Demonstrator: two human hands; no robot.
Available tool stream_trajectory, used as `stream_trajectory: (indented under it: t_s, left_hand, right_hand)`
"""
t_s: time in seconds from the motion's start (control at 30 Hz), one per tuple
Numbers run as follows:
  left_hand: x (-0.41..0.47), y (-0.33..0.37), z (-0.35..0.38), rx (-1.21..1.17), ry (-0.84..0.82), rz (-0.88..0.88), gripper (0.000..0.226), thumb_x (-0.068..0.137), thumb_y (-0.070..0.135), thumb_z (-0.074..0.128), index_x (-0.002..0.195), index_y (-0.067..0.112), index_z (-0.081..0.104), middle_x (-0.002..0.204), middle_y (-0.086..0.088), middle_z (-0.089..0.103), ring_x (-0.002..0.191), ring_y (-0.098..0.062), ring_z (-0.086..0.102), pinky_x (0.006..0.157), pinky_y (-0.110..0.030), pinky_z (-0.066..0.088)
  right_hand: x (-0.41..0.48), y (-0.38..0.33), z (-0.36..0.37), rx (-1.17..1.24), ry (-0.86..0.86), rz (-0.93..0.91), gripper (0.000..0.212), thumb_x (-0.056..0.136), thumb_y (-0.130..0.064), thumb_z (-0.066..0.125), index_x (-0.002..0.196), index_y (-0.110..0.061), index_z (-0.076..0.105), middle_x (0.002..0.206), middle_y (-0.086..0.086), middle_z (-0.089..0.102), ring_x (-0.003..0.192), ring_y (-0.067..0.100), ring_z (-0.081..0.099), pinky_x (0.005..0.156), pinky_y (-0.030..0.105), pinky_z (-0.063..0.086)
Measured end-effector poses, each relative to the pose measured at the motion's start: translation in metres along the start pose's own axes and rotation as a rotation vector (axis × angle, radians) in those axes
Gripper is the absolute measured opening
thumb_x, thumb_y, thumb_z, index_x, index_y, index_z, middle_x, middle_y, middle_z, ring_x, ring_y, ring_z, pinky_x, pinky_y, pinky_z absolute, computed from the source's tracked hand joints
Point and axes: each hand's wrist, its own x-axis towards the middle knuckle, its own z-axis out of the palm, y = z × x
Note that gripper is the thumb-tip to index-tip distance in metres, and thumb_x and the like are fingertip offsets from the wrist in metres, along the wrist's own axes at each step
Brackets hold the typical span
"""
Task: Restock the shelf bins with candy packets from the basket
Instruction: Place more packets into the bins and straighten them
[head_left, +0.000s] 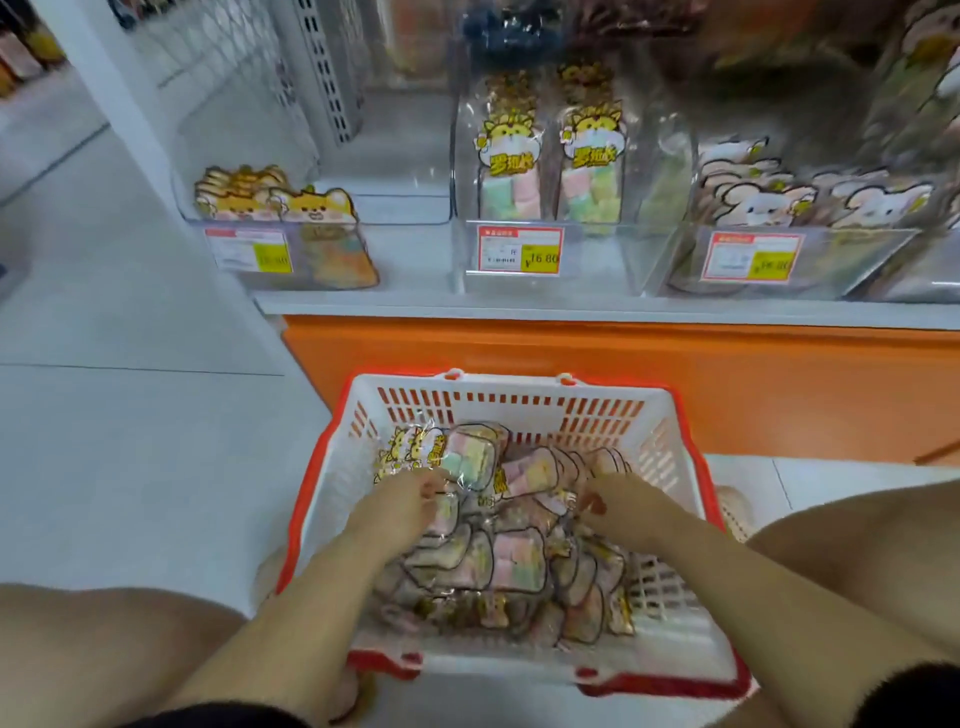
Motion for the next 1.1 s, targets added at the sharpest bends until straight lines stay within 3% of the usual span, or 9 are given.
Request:
stream_trajectory:
  t_s: [0.23, 0.33, 0.43, 0.5, 0.6, 0.7, 0.83, 0.87, 1.1]
  left_hand:
    - [0.006, -0.025, 0.066, 0.27, -0.355, -0.003, 0.057, 0.101, 0.037, 0.051, 0.153, 0.022, 0.034, 0.16, -0.005, 0.026, 0.146, -0.025, 0.03, 0.113, -0.033, 0.033]
    - [0.007, -0.03, 0.077, 0.23, -0.363, -0.039, 0.061, 0.094, 0.039, 0.052, 0.149, 0.046, 0.03, 0.162, -0.003, 0.016, 0.13, -0.028, 0.051, 0.099, -0.04, 0.049]
    - [0.01, -0.028, 0.079, 0.206, -0.39, -0.054, 0.066, 0.092, 0.038, 0.054, 0.151, 0.047, 0.026, 0.162, -0.005, 0.012, 0.129, -0.029, 0.052, 0.098, -0.043, 0.051]
    - [0.011, -0.024, 0.079, 0.214, -0.394, -0.064, 0.067, 0.093, 0.033, 0.053, 0.153, 0.042, 0.026, 0.164, -0.007, 0.009, 0.135, -0.03, 0.047, 0.102, -0.043, 0.049]
    - [0.01, -0.023, 0.082, 0.225, -0.392, -0.084, 0.069, 0.092, 0.028, 0.051, 0.155, 0.039, 0.025, 0.164, -0.01, 0.006, 0.127, -0.034, 0.054, 0.097, -0.041, 0.051]
    - [0.007, -0.02, 0.083, 0.197, -0.374, -0.102, 0.061, 0.094, 0.035, 0.05, 0.151, 0.04, 0.029, 0.161, -0.009, 0.014, 0.119, -0.036, 0.058, 0.093, -0.042, 0.052]
    - [0.005, -0.02, 0.082, 0.231, -0.378, -0.103, 0.063, 0.094, 0.032, 0.05, 0.153, 0.039, 0.028, 0.165, -0.003, 0.005, 0.121, -0.032, 0.058, 0.097, -0.044, 0.052]
    - [0.006, -0.02, 0.081, 0.232, -0.38, -0.102, 0.064, 0.094, 0.032, 0.05, 0.153, 0.039, 0.027, 0.166, -0.002, 0.003, 0.123, -0.031, 0.057, 0.097, -0.044, 0.052]
    - [0.009, -0.016, 0.074, 0.268, -0.357, -0.072, 0.052, 0.097, 0.041, 0.051, 0.147, 0.032, 0.038, 0.161, -0.009, 0.018, 0.125, -0.032, 0.055, 0.097, -0.044, 0.051]
  right_hand:
    - [0.014, 0.018, 0.048, 0.13, -0.34, 0.181, 0.021, 0.097, -0.024, 0.053, 0.078, -0.02, 0.048, 0.072, 0.003, 0.043, 0.061, 0.016, 0.039, 0.061, 0.032, 0.032]
    - [0.012, 0.023, 0.065, 0.418, -0.391, 0.399, 0.029, 0.099, -0.026, 0.058, 0.082, -0.018, 0.037, 0.078, 0.004, 0.042, 0.072, 0.015, 0.047, 0.061, 0.029, 0.039]
    - [0.015, 0.021, 0.084, 0.859, -0.255, 0.544, 0.023, 0.09, -0.013, 0.071, 0.103, -0.004, 0.054, 0.102, 0.017, 0.061, 0.101, 0.026, 0.061, 0.077, 0.04, 0.058]
    - [0.019, 0.02, 0.101, 0.903, 0.002, 0.602, 0.009, 0.089, -0.005, 0.069, 0.089, -0.007, 0.06, 0.083, 0.013, 0.063, 0.077, 0.021, 0.06, 0.073, 0.034, 0.057]
    - [0.023, 0.023, 0.122, 0.936, 0.209, 0.681, 0.014, 0.088, -0.003, 0.068, 0.088, -0.015, 0.062, 0.084, 0.006, 0.063, 0.075, 0.021, 0.055, 0.077, 0.037, 0.049]
    - [0.034, 0.035, 0.148, 0.916, 0.057, 0.717, 0.031, 0.081, -0.02, 0.076, 0.11, -0.026, 0.068, 0.099, 0.009, 0.07, 0.083, 0.025, 0.06, 0.073, 0.039, 0.055]
    - [0.033, 0.024, 0.131, 0.759, 0.078, 0.636, 0.011, 0.089, -0.021, 0.069, 0.082, -0.019, 0.06, 0.064, -0.002, 0.055, 0.056, 0.012, 0.046, 0.044, 0.019, 0.032]
    - [0.034, 0.023, 0.128, 0.711, 0.088, 0.605, 0.027, 0.093, -0.02, 0.064, 0.069, -0.017, 0.054, 0.058, -0.003, 0.048, 0.052, 0.009, 0.041, 0.042, 0.018, 0.027]
    - [0.021, 0.017, 0.098, 0.697, 0.068, 0.556, 0.05, 0.081, 0.002, 0.062, 0.049, -0.017, 0.028, 0.049, -0.001, 0.027, 0.05, 0.017, 0.027, 0.052, 0.028, 0.021]
